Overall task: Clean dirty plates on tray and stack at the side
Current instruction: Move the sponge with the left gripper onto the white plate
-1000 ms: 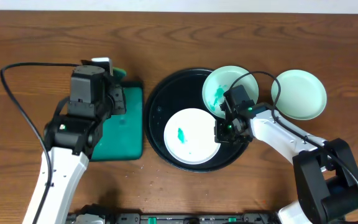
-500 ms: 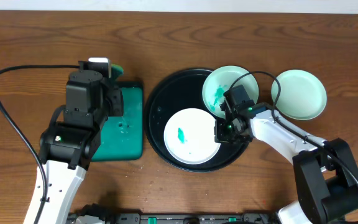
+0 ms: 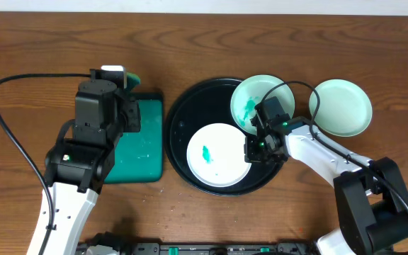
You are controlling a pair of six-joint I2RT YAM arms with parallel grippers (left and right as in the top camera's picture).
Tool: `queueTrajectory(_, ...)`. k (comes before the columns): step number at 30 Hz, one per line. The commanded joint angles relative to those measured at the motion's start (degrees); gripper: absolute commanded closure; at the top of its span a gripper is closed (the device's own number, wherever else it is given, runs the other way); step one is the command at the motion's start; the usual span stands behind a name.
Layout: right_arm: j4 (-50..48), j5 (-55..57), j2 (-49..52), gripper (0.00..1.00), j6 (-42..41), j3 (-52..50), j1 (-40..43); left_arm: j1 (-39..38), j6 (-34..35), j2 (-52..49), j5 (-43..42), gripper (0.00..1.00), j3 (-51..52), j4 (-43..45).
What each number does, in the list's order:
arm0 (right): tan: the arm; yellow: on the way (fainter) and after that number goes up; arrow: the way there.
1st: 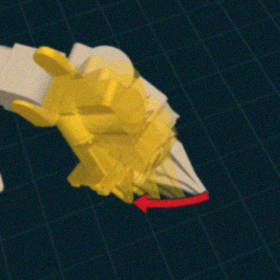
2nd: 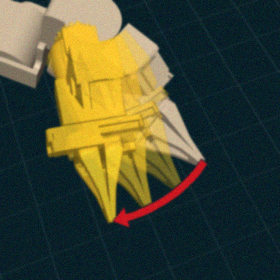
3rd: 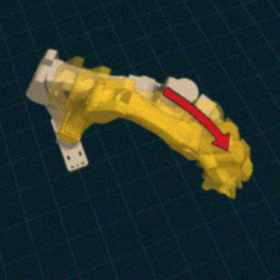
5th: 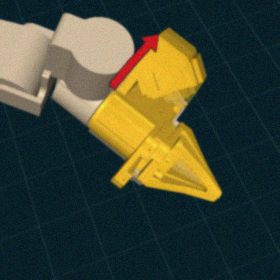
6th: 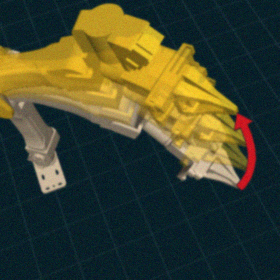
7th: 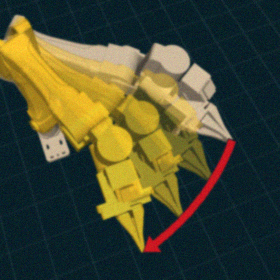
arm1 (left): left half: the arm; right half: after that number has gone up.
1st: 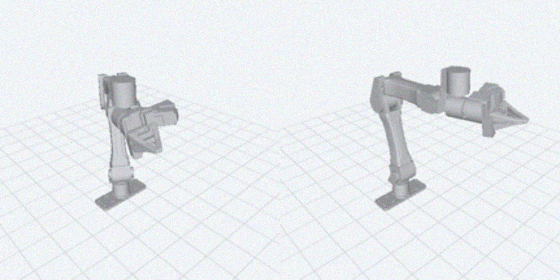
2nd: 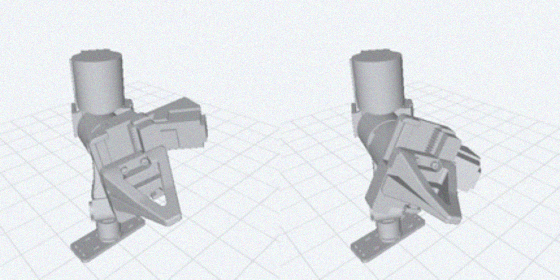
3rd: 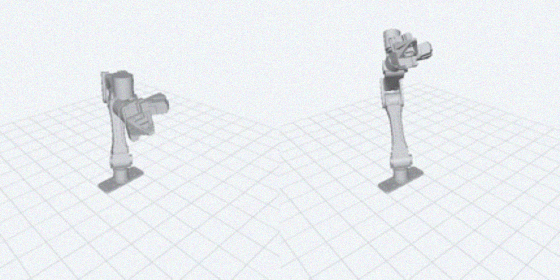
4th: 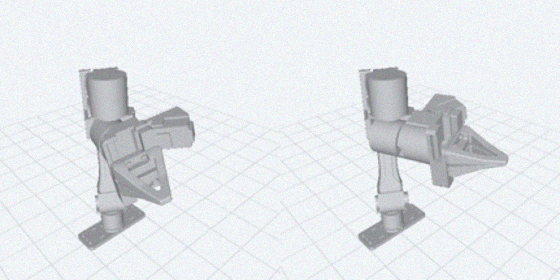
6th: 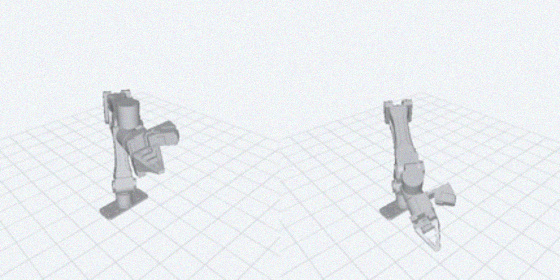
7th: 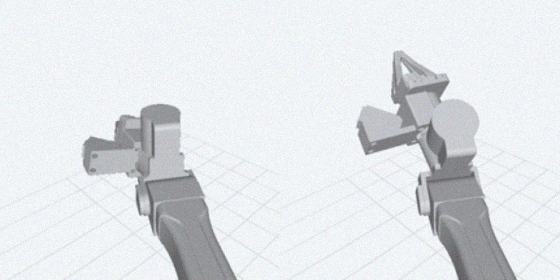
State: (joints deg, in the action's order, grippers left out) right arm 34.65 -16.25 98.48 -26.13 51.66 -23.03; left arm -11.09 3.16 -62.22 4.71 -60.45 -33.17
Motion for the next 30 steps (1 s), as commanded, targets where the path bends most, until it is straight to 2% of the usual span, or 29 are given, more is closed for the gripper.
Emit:
queueTrajectory(1,0.5,-0.7,2.0,0.99,0.1,-0.8,-1.6,-0.2,-0.6,0.6,1.0,0.93,-0.6,0.5)
queueTrajectory(12,0.5,-0.7,2.0,0.99,0.0,-0.8,-1.6,-0.2,-0.4,0.3,1.0,0.93,-0.6,0.5)
queueTrajectory(17,0.2,-0.7,2.0,0.99,0.0,-0.8,-1.6,-0.1,4.8,-3.4,8.8,0.93,-0.5,-2.1)
queueTrajectory(21,-0.1,-0.7,2.0,0.99,0.0,-0.8,-1.6,1.0,11.6,-11.0,9.7,0.93,-0.5,-5.4)
queueTrajectory(23,-0.1,-0.7,2.0,0.99,0.0,-0.8,-1.6,1.6,15.0,-15.4,7.8,0.93,-0.5,-6.8)
queueTrajectory(27,-0.1,-0.7,2.0,0.99,0.0,-0.8,-1.6,2.5,15.2,-22.8,-3.1,0.93,-0.5,-8.6)
queueTrajectory(30,-0.1,-0.7,2.0,0.99,0.0,-0.8,-1.6,3.3,16.7,-26.6,-6.7,0.93,-0.5,-9.4)
